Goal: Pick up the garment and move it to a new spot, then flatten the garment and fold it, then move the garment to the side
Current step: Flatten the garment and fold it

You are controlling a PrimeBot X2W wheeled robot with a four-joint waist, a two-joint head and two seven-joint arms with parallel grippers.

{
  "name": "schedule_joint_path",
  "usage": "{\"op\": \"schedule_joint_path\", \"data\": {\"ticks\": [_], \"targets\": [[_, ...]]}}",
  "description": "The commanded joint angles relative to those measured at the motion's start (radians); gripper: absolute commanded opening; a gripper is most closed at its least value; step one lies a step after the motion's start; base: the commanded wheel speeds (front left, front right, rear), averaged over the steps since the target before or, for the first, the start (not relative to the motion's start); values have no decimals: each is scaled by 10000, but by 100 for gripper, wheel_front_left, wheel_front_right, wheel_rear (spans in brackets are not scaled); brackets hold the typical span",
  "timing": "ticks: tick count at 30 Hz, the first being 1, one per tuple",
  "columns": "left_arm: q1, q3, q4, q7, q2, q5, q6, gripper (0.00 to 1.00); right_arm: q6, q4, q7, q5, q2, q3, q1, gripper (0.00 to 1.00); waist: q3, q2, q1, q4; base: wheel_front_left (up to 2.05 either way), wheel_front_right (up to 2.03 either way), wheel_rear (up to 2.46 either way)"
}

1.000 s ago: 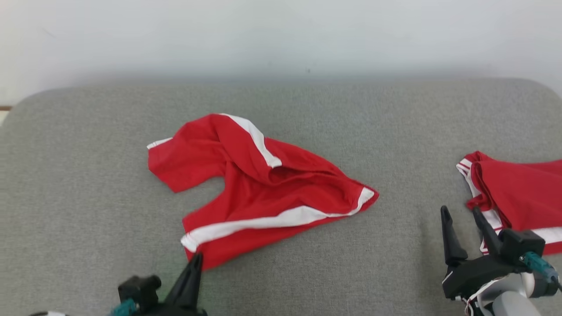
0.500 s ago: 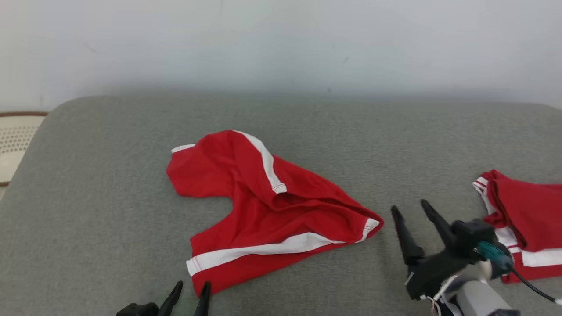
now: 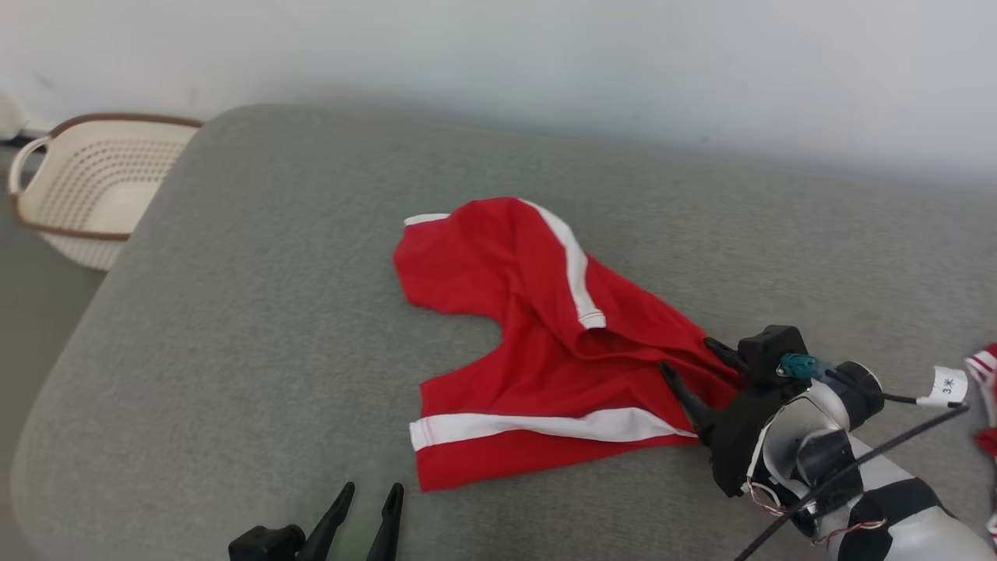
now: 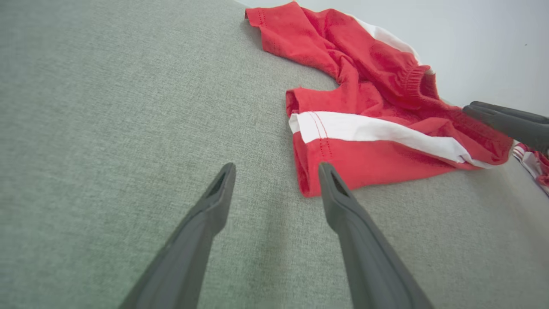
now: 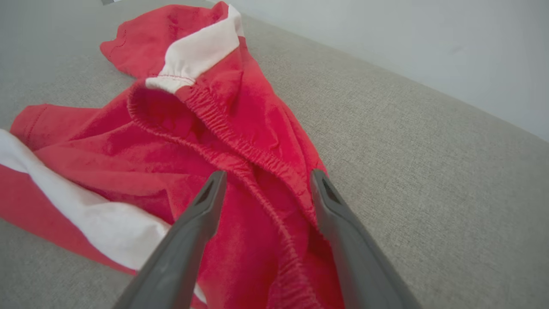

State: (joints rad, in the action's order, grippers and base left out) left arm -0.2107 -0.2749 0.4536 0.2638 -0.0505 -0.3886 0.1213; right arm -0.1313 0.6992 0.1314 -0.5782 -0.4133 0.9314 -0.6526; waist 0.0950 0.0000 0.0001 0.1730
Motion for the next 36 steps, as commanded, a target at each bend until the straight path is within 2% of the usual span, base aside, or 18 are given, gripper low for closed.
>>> {"op": "schedule_joint_path", "data": {"ticks": [1, 6, 7, 9, 11, 18, 24, 25, 26, 27, 31, 36], "targets": [[7, -14, -39, 8, -6, -97, -61, 100, 12, 184, -134, -269, -89, 298, -195, 100, 245, 0, -1, 626, 0, 0, 0], [89, -67, -207, 8, -4, -225, -130, 100, 12, 584, -314, -946, -331, 1303, -554, 98, 356, 0, -1, 850, 0, 0, 0], [85, -78, -231, 8, -2, -250, -141, 100, 12, 675, -319, -1005, -355, 1419, -610, 80, 388, 0, -1, 863, 0, 0, 0], [34, -84, -263, 8, -7, -294, -148, 100, 12, 899, -311, -1127, -324, 1589, -729, 27, 438, 0, -1, 886, 0, 0, 0], [-55, -94, -322, 8, -7, -289, -158, 100, 12, 1116, -200, -1198, -268, 1662, -942, 0, 500, 0, -1, 901, 0, 0, 0], [-140, -284, -446, 8, -8, -264, -153, 100, 13, 2548, 855, -1545, -111, 760, -1559, 0, 645, 0, -1, 972, 0, 0, 0], [-156, -449, -399, 8, -5, -308, -161, 100, 12, 3962, 1164, -1917, 138, -146, -1601, 0, 609, 0, -1, 1036, 0, 0, 0], [-161, -482, -371, 8, -8, -308, -167, 100, 13, 4288, 1212, -1991, 150, -361, -1625, 11, 586, 0, -1, 1042, 0, 0, 0], [-173, -518, -353, 8, -5, -309, -173, 100, 13, 4581, 1253, -1935, 176, -513, -1663, 49, 564, 0, -1, 1045, 0, 0, 0], [-187, -558, -328, 8, -4, -307, -178, 100, 13, 4888, 1288, -1899, 205, -696, -1693, 99, 517, 0, -1, 1045, 0, 0, 0], [-189, -586, -293, 8, -6, -193, -248, 100, 13, 5445, 1341, -1675, 149, -1731, -1880, 100, 324, 0, -1, 937, 0, 0, 0], [32, -312, -236, 8, -9, 90, -342, 100, 13, 4763, 1336, -793, 111, -3057, -1345, 100, -83, 0, -1, 490, 0, 0, 0]]}}
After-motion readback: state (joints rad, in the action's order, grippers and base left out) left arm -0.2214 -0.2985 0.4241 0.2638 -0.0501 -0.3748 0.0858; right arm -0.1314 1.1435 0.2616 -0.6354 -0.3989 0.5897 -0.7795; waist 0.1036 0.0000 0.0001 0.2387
